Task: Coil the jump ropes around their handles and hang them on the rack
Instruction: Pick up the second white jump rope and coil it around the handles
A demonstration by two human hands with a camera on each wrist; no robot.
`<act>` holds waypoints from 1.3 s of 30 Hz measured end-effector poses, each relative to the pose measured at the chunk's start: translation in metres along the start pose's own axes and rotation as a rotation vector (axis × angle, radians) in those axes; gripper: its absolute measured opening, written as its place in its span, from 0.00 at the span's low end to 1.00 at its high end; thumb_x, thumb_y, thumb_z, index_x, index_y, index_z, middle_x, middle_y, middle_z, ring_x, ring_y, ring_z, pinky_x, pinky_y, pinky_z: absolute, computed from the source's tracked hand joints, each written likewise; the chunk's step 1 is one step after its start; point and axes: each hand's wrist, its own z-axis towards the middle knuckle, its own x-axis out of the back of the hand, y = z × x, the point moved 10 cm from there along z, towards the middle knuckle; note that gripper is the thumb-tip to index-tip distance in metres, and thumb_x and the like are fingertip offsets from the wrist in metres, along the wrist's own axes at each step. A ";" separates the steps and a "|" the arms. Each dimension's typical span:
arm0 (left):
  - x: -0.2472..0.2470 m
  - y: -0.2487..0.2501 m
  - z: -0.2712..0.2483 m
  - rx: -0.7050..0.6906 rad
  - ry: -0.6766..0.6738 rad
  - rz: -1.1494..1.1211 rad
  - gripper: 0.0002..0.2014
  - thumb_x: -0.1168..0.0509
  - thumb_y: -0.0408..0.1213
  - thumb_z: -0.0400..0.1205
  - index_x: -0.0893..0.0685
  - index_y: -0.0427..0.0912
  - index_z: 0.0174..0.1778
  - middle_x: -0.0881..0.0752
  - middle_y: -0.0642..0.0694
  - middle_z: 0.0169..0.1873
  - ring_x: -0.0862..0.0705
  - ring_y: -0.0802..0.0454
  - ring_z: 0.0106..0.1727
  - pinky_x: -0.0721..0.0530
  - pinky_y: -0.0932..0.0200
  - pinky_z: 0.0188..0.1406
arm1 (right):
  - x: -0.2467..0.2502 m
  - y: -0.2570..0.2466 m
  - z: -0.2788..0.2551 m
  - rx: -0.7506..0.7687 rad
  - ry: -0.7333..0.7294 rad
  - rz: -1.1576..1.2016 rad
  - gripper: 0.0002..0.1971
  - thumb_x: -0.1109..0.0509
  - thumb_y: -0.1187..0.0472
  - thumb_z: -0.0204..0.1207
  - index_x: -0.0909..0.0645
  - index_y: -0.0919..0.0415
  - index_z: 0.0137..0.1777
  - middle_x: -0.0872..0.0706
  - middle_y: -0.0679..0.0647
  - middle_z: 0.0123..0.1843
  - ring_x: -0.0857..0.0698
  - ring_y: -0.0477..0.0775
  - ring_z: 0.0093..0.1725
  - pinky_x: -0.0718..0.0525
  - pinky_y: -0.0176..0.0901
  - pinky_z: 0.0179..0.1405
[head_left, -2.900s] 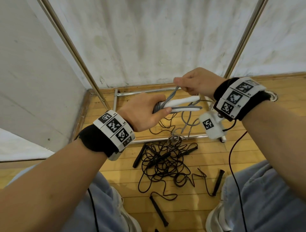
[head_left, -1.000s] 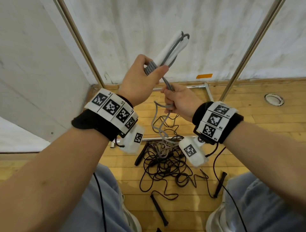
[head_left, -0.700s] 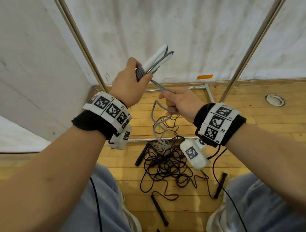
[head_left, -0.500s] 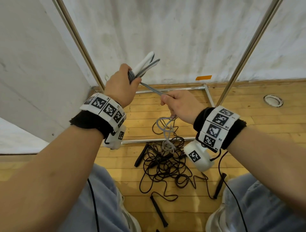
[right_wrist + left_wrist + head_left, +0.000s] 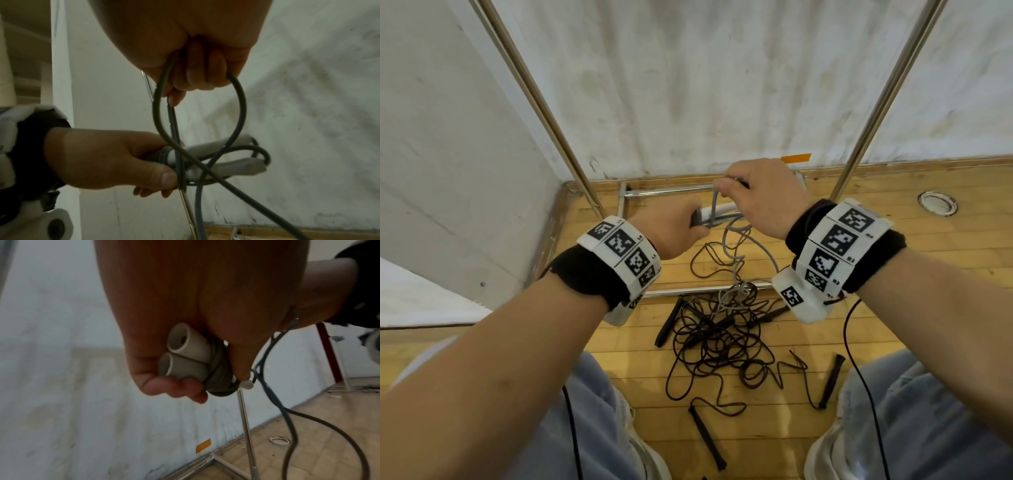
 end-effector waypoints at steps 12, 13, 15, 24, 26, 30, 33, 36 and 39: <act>0.017 0.019 -0.009 -0.061 0.133 0.133 0.15 0.37 0.53 0.79 0.31 0.52 0.32 0.24 0.54 0.26 0.26 0.57 0.27 0.37 0.61 0.22 | 0.025 0.032 0.012 -0.112 0.023 -0.306 0.20 0.36 0.39 0.76 0.18 0.54 0.34 0.24 0.47 0.25 0.26 0.47 0.27 0.35 0.39 0.24; 0.019 0.021 -0.011 -0.088 0.133 0.099 0.14 0.37 0.53 0.79 0.29 0.52 0.32 0.22 0.53 0.26 0.25 0.57 0.28 0.37 0.61 0.23 | 0.025 0.039 0.013 -0.136 0.005 -0.276 0.21 0.34 0.37 0.74 0.18 0.54 0.33 0.24 0.48 0.25 0.26 0.48 0.27 0.34 0.39 0.24; 0.024 0.025 -0.015 -0.150 0.115 0.004 0.11 0.35 0.52 0.77 0.21 0.50 0.36 0.20 0.51 0.26 0.22 0.55 0.29 0.33 0.60 0.24 | 0.025 0.051 0.014 -0.170 -0.052 -0.187 0.24 0.30 0.35 0.69 0.19 0.57 0.29 0.27 0.50 0.23 0.28 0.51 0.25 0.34 0.41 0.24; 0.036 0.024 -0.019 -0.182 0.046 -0.112 0.07 0.31 0.46 0.77 0.14 0.47 0.42 0.19 0.49 0.28 0.22 0.51 0.31 0.29 0.57 0.28 | 0.009 0.079 0.009 -0.228 -0.166 0.019 0.25 0.30 0.35 0.68 0.17 0.58 0.27 0.36 0.46 0.11 0.35 0.45 0.14 0.34 0.38 0.20; 0.038 0.026 -0.022 -0.181 0.033 -0.259 0.05 0.29 0.43 0.77 0.14 0.47 0.41 0.17 0.47 0.29 0.21 0.50 0.31 0.27 0.56 0.30 | 0.004 0.079 0.008 -0.227 -0.179 0.085 0.24 0.33 0.37 0.72 0.18 0.58 0.28 0.36 0.46 0.11 0.36 0.45 0.14 0.36 0.32 0.17; 0.047 0.027 -0.028 -0.159 0.064 -0.628 0.03 0.30 0.37 0.78 0.15 0.48 0.39 0.16 0.50 0.26 0.21 0.59 0.23 0.26 0.67 0.24 | -0.015 0.067 0.004 -0.177 -0.251 0.131 0.10 0.36 0.64 0.81 0.19 0.58 0.38 0.23 0.42 0.26 0.24 0.51 0.30 0.27 0.30 0.29; 0.057 0.026 -0.030 -0.128 0.149 -0.853 0.10 0.33 0.41 0.74 0.19 0.37 0.42 0.16 0.38 0.29 0.23 0.45 0.25 0.28 0.59 0.21 | -0.038 0.047 -0.002 -0.152 -0.311 0.174 0.16 0.43 0.58 0.85 0.22 0.60 0.37 0.26 0.48 0.28 0.28 0.49 0.28 0.26 0.34 0.32; 0.065 0.019 -0.028 -0.080 0.251 -1.012 0.10 0.34 0.41 0.73 0.25 0.38 0.39 0.17 0.34 0.29 0.25 0.43 0.23 0.31 0.58 0.19 | -0.052 0.035 -0.008 -0.209 -0.286 0.296 0.23 0.52 0.45 0.85 0.27 0.54 0.34 0.28 0.45 0.26 0.31 0.46 0.26 0.31 0.40 0.31; 0.074 0.004 -0.028 -0.011 0.368 -1.115 0.08 0.34 0.39 0.77 0.28 0.43 0.41 0.17 0.35 0.31 0.24 0.40 0.26 0.32 0.55 0.19 | -0.043 0.018 -0.010 -0.139 -0.089 0.306 0.15 0.52 0.53 0.87 0.28 0.54 0.43 0.28 0.42 0.30 0.29 0.42 0.30 0.33 0.37 0.32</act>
